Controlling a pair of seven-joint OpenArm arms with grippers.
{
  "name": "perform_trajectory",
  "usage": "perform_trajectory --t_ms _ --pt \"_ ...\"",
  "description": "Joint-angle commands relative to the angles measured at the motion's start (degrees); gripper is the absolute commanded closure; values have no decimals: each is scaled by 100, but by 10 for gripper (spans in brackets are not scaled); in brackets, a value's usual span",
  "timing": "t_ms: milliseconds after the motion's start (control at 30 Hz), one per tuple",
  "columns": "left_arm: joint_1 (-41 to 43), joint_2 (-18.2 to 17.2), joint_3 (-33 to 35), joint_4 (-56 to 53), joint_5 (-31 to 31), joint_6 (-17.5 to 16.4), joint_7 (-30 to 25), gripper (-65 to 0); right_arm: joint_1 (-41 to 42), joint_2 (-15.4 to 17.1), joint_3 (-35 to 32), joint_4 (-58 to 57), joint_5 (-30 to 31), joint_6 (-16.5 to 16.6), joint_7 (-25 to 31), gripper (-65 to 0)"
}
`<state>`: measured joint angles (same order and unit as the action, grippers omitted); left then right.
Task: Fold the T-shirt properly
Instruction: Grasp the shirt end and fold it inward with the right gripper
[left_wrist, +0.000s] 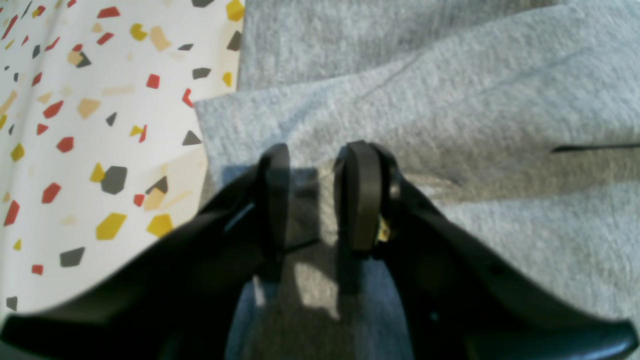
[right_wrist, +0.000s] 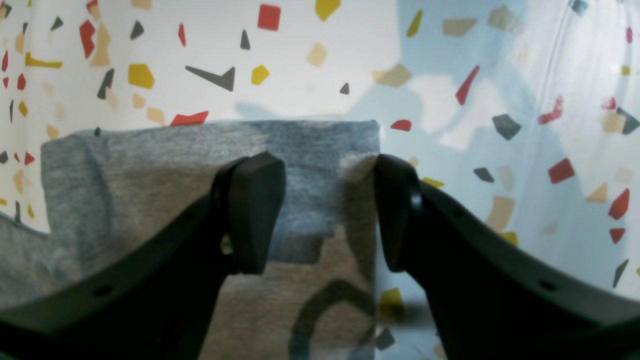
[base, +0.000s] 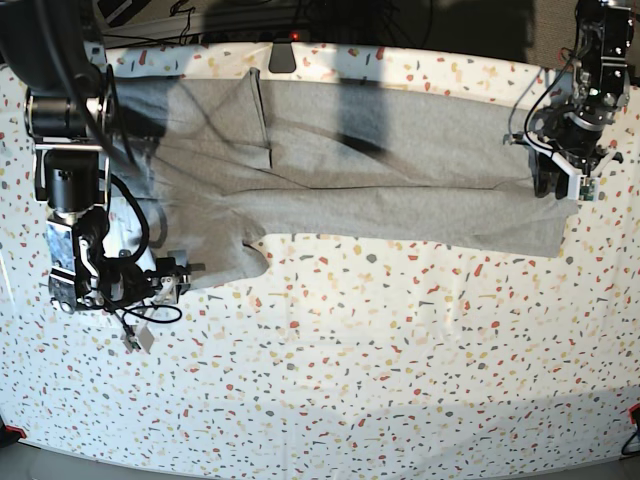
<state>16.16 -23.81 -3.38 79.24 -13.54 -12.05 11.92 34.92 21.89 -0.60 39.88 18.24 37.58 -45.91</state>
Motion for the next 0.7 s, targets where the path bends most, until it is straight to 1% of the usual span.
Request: perform_trajectory --t_ms 0,67,200,267,300,400,467,533,600,667 --pt "98 -66 2 -90 240 131 682 -187 107 15 11 -76 -105 7 -13 -322" --pt "98 -66 2 -90 243 131 682 -187 109 11 11 -280 -232 7 13 -261" --pt "98 -66 2 -90 240 131 682 -187 109 13 11 -457 -328 7 85 -107" --pt "98 -66 2 -90 240 133 682 -187 111 15 11 -457 -328 7 85 -19" --pt "98 -66 2 -90 240 133 682 -187 114 15 11 -455 -326 7 92 0" --pt "98 -66 2 -90 240 131 684 -187 144 17 11 -437 -280 33 111 0" --pt "98 -66 2 -90 238 133 684 -187 157 15 11 -321 -284 242 192 0" --pt "98 -66 2 -90 236 133 684 -187 153 17 11 -35 -282 242 170 0" --pt "98 -66 2 -90 236 133 686 -187 151 15 11 376 -258 242 33 0" --pt "98 -66 2 -90 236 133 686 -187 122 15 11 916 0 242 -339 0"
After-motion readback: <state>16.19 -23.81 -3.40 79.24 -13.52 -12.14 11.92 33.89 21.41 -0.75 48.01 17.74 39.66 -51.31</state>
